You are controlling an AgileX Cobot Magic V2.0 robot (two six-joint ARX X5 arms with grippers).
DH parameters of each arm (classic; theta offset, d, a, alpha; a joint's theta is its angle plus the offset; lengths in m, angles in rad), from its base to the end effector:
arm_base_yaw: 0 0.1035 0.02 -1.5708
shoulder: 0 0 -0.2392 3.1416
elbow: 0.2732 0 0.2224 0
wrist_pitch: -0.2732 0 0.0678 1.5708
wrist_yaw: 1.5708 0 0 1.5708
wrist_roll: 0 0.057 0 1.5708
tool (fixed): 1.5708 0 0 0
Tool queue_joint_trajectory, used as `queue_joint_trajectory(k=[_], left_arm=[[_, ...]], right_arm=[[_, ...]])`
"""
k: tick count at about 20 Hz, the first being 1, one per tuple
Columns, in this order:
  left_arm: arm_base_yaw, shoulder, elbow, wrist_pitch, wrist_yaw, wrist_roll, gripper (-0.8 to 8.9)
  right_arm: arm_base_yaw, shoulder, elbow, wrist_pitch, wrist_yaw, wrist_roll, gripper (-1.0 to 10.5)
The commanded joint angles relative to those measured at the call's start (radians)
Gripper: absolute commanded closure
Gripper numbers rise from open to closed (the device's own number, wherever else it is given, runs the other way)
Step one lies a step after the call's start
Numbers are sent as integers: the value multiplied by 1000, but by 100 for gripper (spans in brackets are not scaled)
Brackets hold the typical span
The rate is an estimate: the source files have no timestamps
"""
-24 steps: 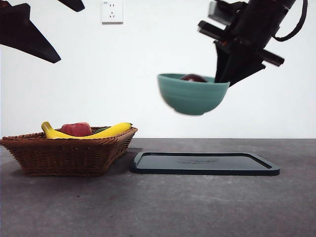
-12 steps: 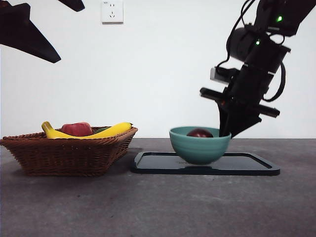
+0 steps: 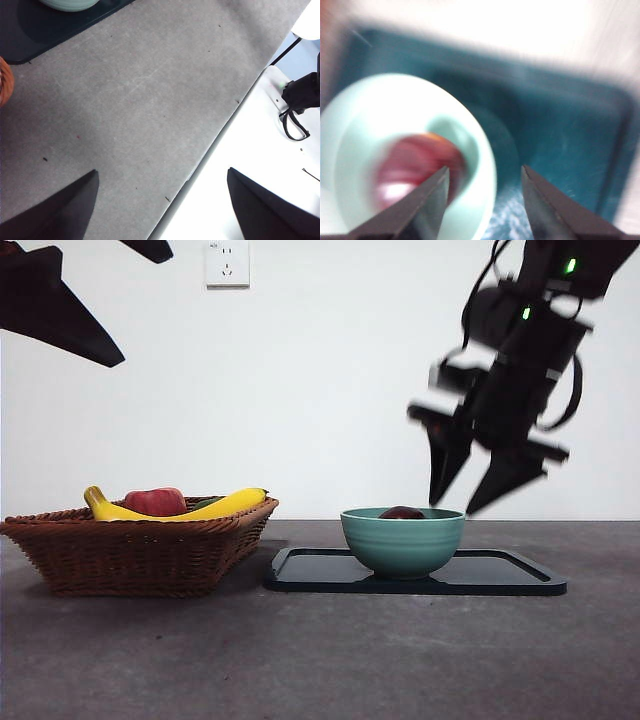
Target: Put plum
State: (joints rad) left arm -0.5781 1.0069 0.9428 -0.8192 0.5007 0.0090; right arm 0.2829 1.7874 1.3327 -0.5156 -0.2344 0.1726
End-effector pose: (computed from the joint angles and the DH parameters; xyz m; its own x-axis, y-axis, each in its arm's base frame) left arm 0.1395 -0.1237 0.2608 0.2039 -0.7062 -0.6780 0.7403 0.5644 -0.3653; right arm 0.3418 0.1131 0.1953 0.4629 0.3764 -0.8025 -0.2555 0.9236 0.2858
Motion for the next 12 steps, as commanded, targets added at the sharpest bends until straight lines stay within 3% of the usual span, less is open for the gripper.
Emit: queue_joint_trajectory(k=[1, 8, 12], left_arm=[[-5, 5, 10, 8, 5, 1, 409], [-5, 5, 10, 37, 5, 1, 409], [-5, 5, 10, 39, 5, 1, 409]], right_arm=[[-5, -111, 26, -17, 0, 2, 715], [2, -542, 6, -350, -10, -88, 715], [9, -740, -145, -359, -65, -88, 715]])
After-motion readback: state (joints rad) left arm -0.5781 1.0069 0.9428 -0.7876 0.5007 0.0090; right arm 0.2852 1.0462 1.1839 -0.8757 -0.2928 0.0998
